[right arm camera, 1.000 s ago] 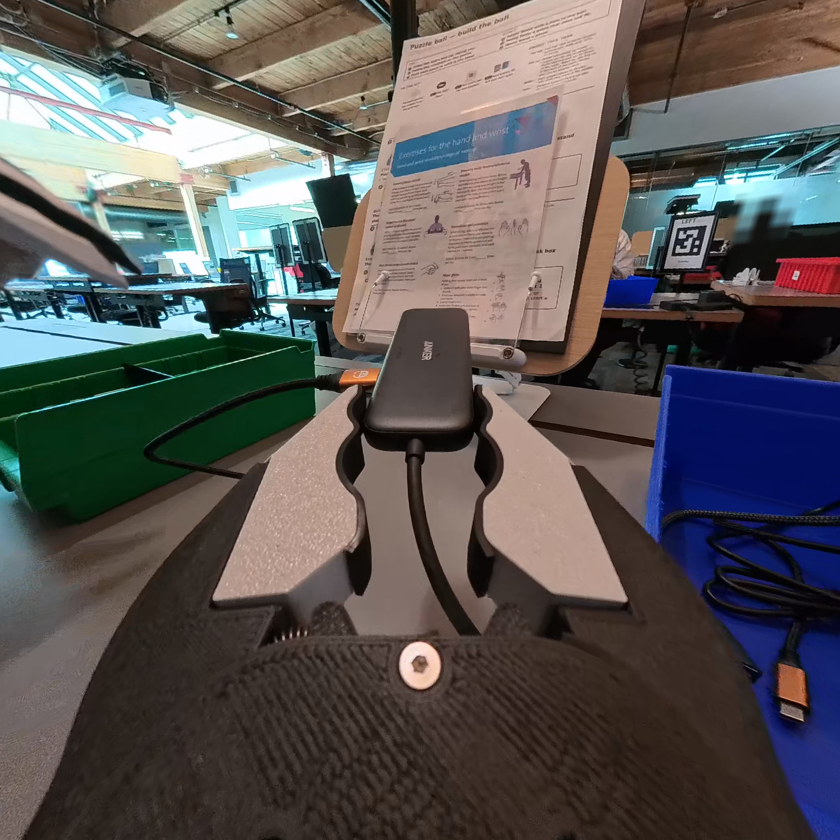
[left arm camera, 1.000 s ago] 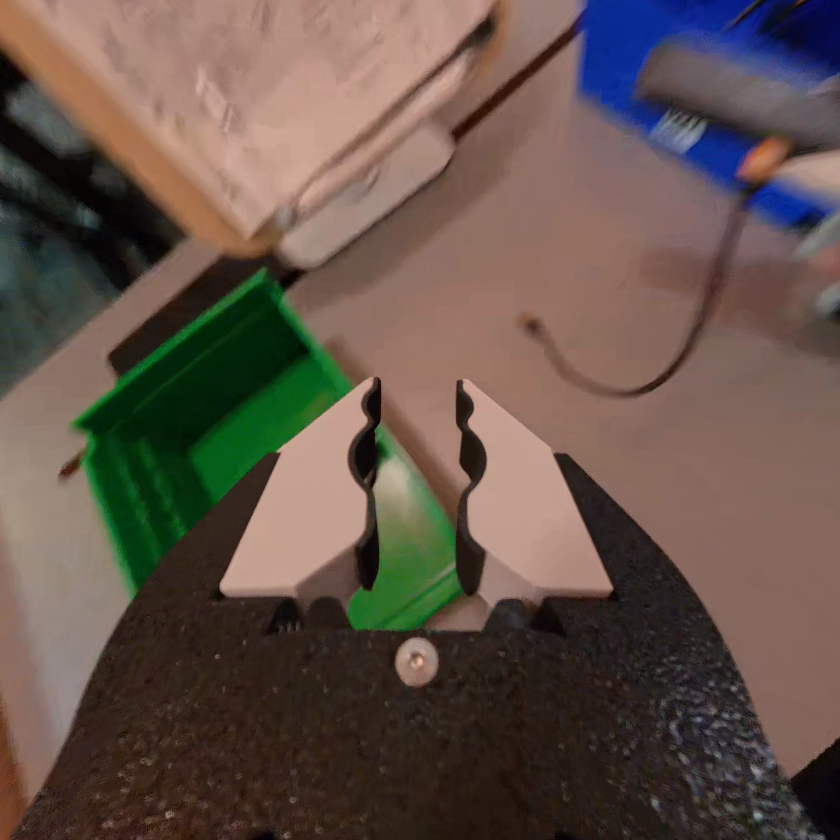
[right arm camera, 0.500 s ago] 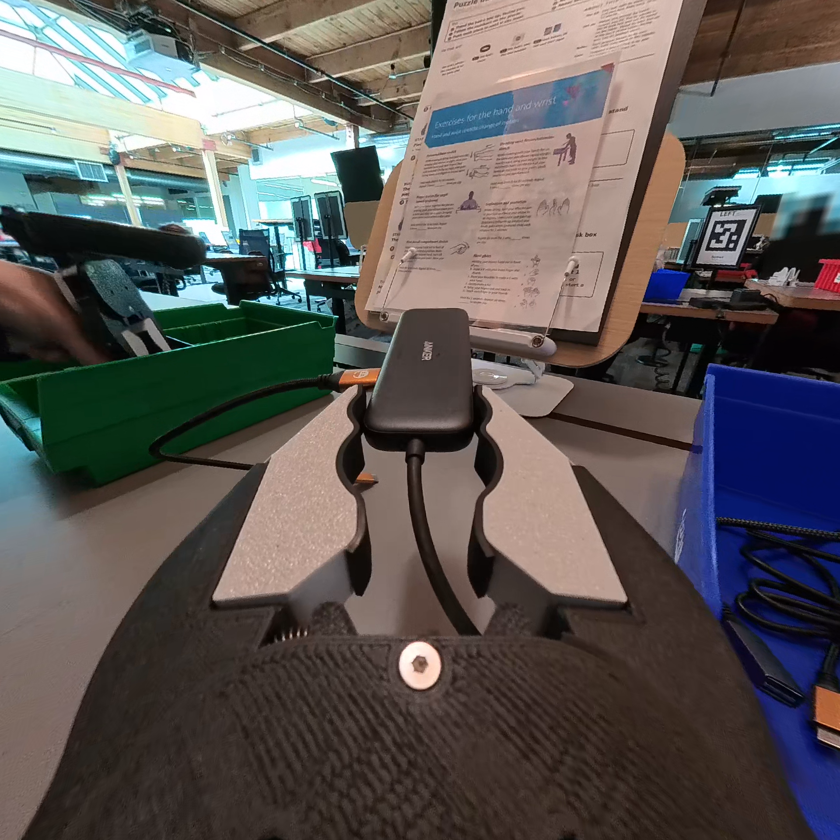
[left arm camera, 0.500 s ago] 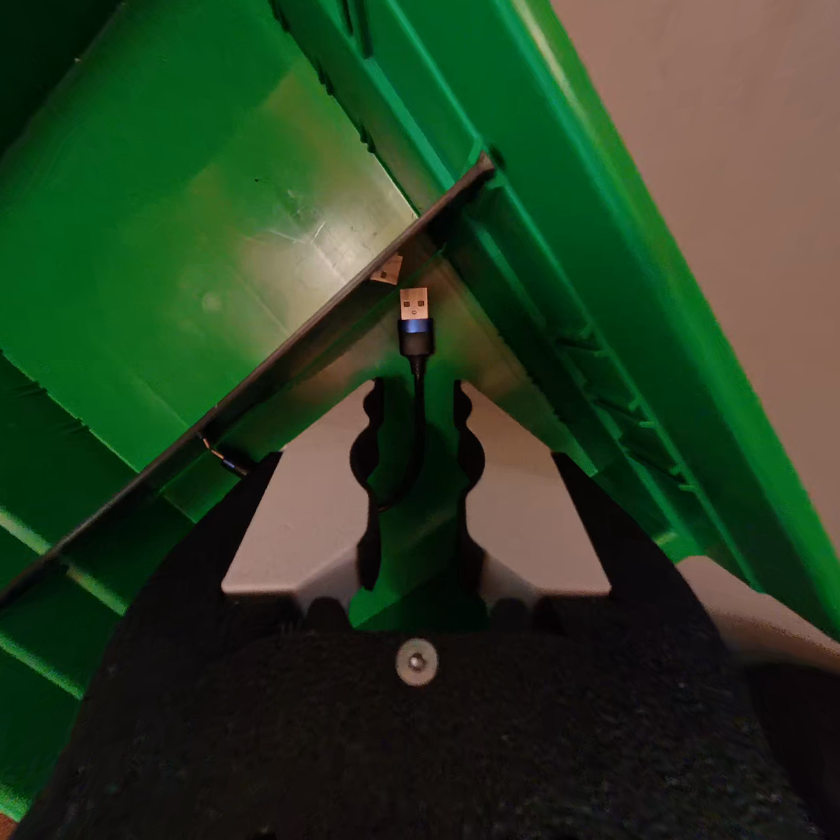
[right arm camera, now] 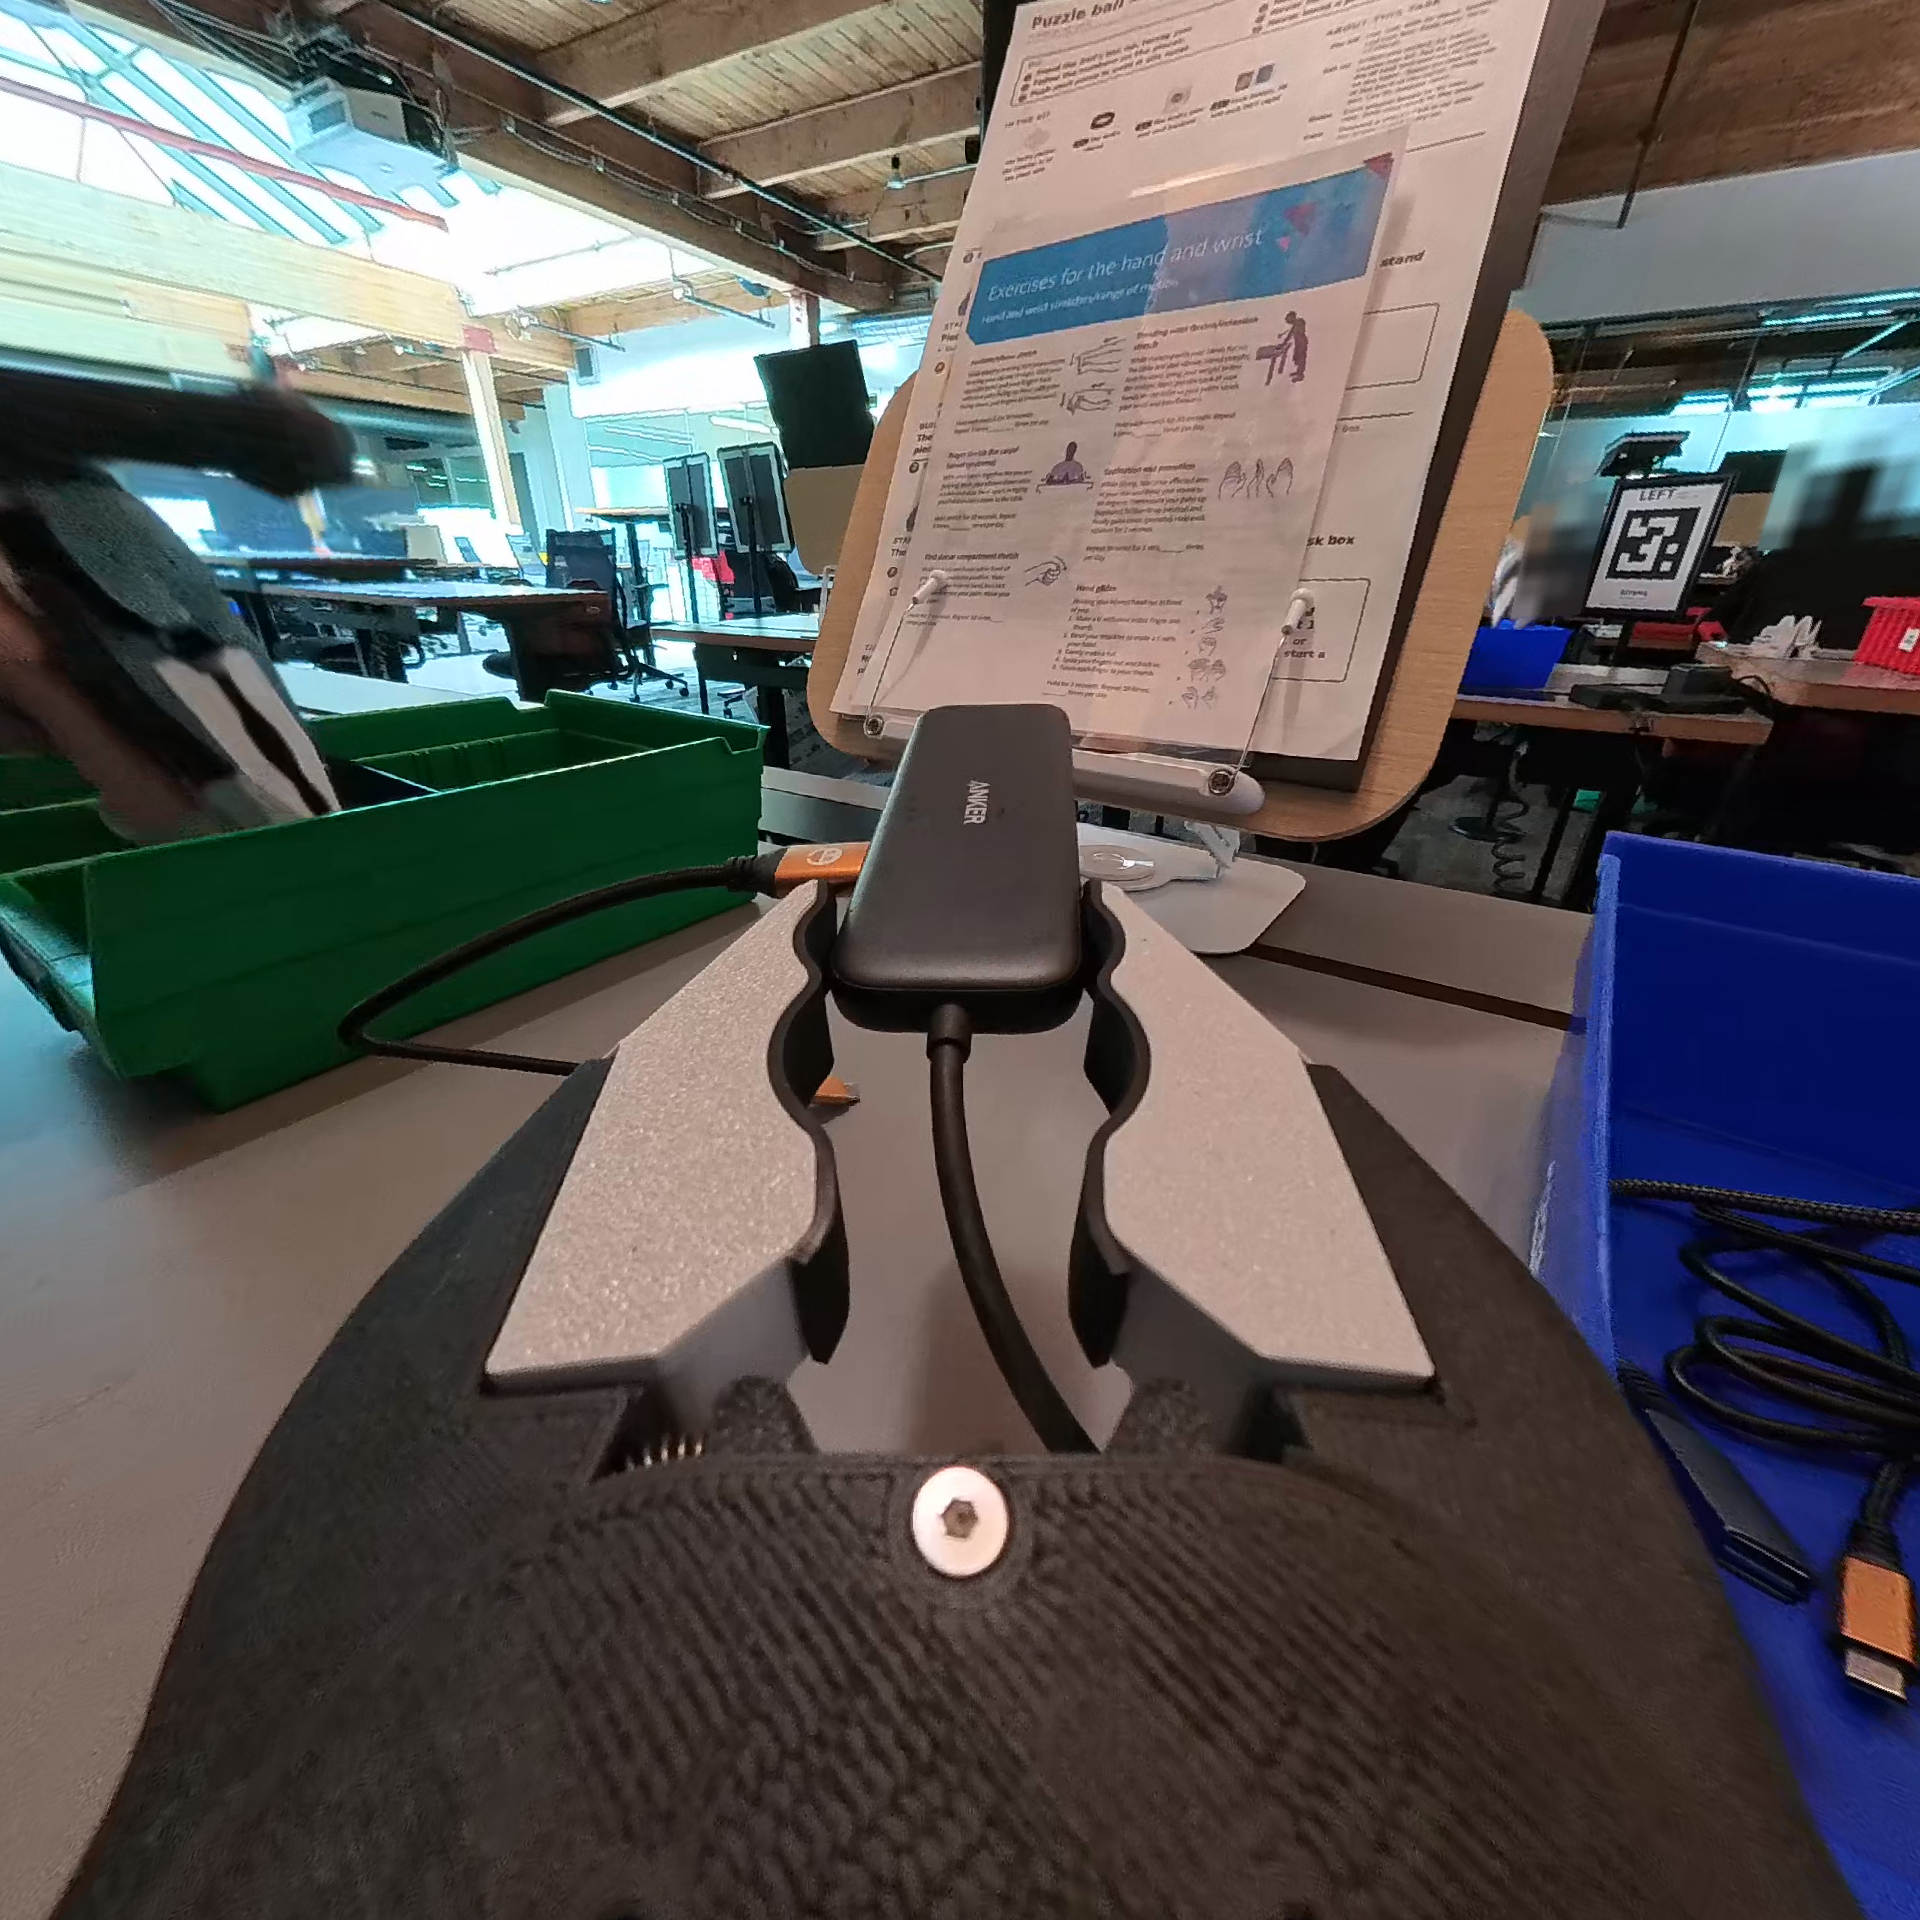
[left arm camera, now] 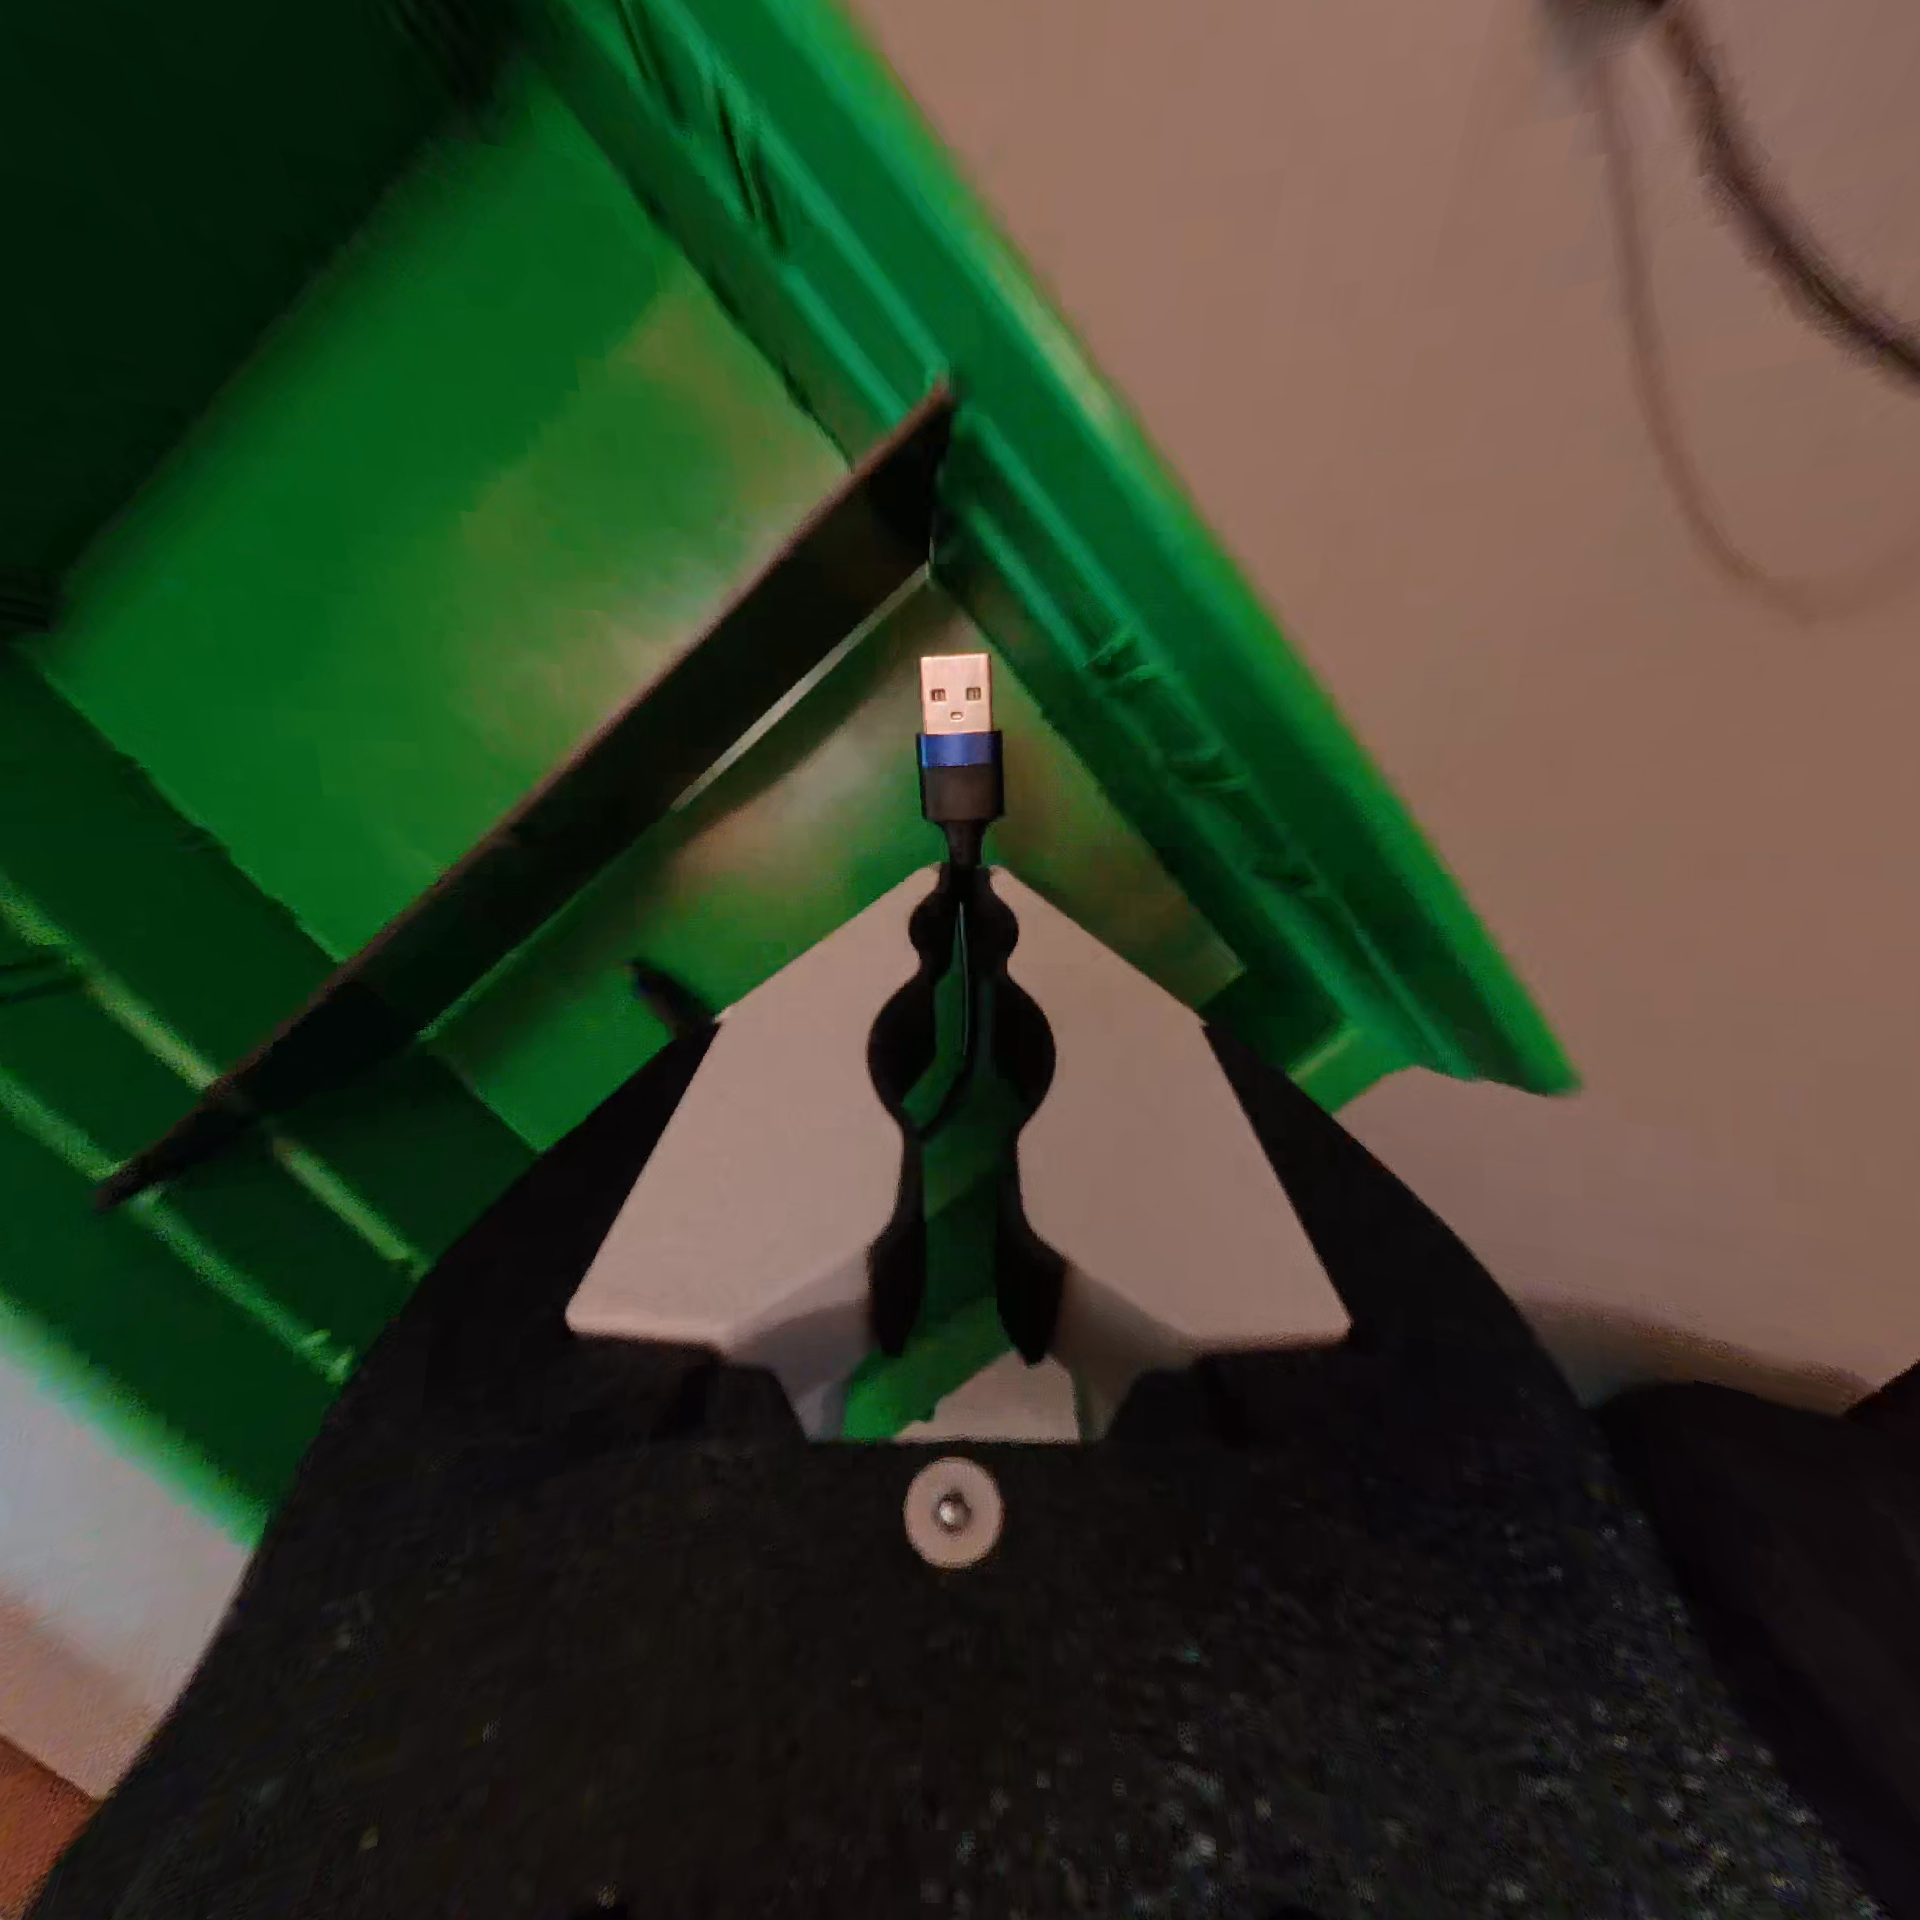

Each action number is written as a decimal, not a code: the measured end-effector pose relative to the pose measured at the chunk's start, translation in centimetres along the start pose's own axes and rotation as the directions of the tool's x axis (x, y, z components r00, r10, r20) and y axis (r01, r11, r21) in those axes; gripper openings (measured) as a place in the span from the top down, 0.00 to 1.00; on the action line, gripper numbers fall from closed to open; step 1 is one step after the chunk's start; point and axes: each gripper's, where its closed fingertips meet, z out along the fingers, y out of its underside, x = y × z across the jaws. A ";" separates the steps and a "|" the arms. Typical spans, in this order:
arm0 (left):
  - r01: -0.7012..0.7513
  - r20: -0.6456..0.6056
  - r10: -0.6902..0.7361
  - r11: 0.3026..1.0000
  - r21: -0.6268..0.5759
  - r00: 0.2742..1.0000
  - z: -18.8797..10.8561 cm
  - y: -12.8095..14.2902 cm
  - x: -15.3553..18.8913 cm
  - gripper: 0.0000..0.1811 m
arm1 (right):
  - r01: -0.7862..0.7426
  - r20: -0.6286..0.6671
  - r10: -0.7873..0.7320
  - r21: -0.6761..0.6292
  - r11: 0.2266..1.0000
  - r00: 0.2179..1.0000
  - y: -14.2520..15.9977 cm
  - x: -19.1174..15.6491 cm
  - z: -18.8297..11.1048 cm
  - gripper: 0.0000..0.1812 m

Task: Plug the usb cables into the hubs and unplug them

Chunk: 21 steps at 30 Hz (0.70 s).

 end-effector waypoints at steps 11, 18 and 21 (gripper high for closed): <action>-0.362 0.206 0.307 0.649 0.669 0.929 -15.8 -9.6 9.1 1.00 | 0.001 0.005 -0.001 0.010 1.000 1.000 -0.3 -0.1 -0.1 0.75; -0.414 0.085 0.518 0.561 0.717 0.851 -14.4 -12.3 15.8 1.00 | 0.006 0.007 -0.006 0.012 1.000 1.000 -0.4 -0.1 -0.2 0.75; -0.411 0.037 0.477 0.713 0.568 0.878 -9.9 -12.8 15.7 1.00 | 0.005 0.023 -0.006 0.009 1.000 1.000 -0.4 -0.3 -0.2 0.75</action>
